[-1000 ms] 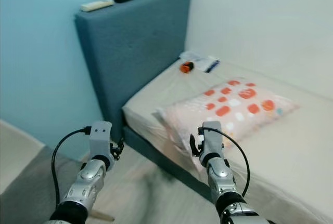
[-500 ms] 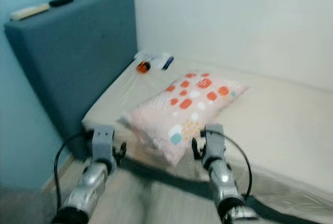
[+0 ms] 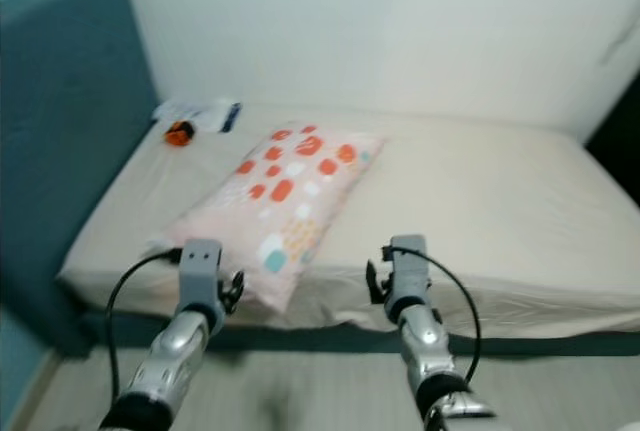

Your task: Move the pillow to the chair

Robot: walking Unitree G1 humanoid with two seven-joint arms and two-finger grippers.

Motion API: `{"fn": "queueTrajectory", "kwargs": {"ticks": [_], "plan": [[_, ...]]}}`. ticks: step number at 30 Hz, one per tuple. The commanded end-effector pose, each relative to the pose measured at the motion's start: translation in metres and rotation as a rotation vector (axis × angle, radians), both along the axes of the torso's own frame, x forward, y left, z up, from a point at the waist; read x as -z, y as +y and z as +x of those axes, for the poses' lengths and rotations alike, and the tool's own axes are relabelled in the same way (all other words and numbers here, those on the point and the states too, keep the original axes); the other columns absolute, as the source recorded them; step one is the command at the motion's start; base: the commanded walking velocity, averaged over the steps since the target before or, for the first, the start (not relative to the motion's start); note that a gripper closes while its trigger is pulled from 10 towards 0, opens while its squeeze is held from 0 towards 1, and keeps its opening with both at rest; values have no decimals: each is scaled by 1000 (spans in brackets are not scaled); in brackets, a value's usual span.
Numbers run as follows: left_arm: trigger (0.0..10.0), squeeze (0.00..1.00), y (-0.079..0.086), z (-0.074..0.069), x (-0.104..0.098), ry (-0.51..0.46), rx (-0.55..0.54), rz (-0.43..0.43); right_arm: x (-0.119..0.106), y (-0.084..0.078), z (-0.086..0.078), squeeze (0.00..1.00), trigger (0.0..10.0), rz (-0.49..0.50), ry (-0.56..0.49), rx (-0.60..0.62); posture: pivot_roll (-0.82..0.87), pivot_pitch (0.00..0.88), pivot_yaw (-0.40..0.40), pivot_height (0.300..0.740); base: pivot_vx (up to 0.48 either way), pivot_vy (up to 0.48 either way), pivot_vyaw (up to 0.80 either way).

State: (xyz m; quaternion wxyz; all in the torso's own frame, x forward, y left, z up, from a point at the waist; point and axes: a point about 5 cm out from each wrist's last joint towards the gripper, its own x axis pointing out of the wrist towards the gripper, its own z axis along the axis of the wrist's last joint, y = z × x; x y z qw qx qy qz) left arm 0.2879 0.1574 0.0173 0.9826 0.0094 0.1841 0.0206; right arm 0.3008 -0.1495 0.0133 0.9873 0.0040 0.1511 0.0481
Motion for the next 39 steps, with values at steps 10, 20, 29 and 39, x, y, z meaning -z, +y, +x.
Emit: {"fn": "queueTrajectory", "kwargs": {"ticks": [10,20,29,39], "plan": [[10000,0,-1,-1,2,1,6,-2,2,-4,-2,0,10000,6,10,10,71,0,-67,740,0,0,-800],[10000,0,-3,3,-2,-13,27,-6,5,-1,-4,0,10000,0,24,-8,59,0,-61,740,0,0,0],[10000,0,1,5,-6,-44,10,-33,7,-5,-7,0,10000,-9,30,-15,55,0,-67,740,0,0,0],[10000,0,0,4,-7,-55,5,-59,-1,-5,1,0,10000,-42,6,-48,62,0,-89,740,165,0,0]]}}
